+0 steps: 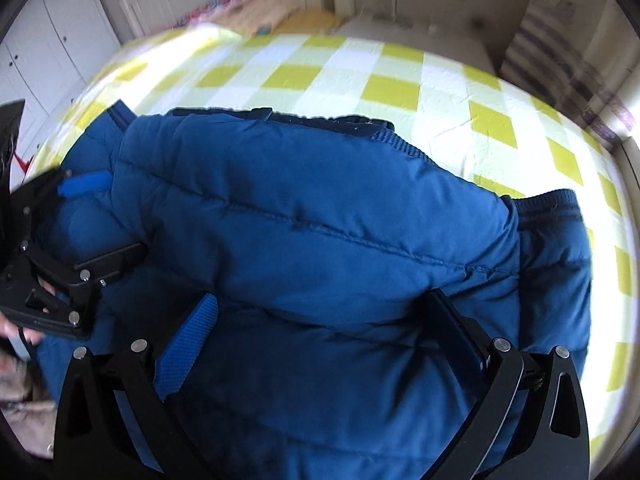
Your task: Fold large clothes
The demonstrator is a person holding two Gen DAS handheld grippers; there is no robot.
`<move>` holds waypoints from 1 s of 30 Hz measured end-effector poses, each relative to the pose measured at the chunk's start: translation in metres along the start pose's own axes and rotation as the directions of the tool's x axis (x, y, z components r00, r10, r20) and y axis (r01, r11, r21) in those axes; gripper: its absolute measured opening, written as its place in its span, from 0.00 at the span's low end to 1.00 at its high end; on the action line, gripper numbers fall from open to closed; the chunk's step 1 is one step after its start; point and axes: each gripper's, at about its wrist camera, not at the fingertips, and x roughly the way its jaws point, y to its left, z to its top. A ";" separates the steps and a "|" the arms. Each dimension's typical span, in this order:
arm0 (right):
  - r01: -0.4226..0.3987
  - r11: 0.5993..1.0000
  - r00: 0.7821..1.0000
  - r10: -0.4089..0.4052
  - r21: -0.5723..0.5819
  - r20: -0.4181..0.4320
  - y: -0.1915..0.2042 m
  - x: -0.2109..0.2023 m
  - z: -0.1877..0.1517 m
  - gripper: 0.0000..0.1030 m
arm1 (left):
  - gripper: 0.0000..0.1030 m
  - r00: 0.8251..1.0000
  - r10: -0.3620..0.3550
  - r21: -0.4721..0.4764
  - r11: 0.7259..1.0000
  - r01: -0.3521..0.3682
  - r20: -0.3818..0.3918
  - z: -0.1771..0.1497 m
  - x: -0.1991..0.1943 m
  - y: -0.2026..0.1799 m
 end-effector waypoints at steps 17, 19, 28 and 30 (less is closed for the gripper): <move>0.062 0.995 0.985 -0.074 0.081 0.159 -0.005 0.030 0.042 0.96 | 0.98 0.995 -0.037 -0.169 0.984 0.053 0.095 0.029 0.036 0.092; 0.033 0.995 0.987 -0.048 0.096 0.153 -0.009 0.035 0.041 0.96 | 0.98 0.988 -0.114 -0.216 0.967 0.134 0.100 0.024 0.041 0.102; 0.068 0.994 0.983 -0.081 0.083 0.167 -0.003 0.038 0.040 0.96 | 0.98 0.984 -0.129 -0.230 0.961 0.155 0.122 0.022 0.043 0.101; 0.051 0.995 0.984 -0.066 0.089 0.166 -0.005 0.037 0.040 0.96 | 0.98 0.984 -0.125 -0.228 0.962 0.150 0.124 0.021 0.041 0.101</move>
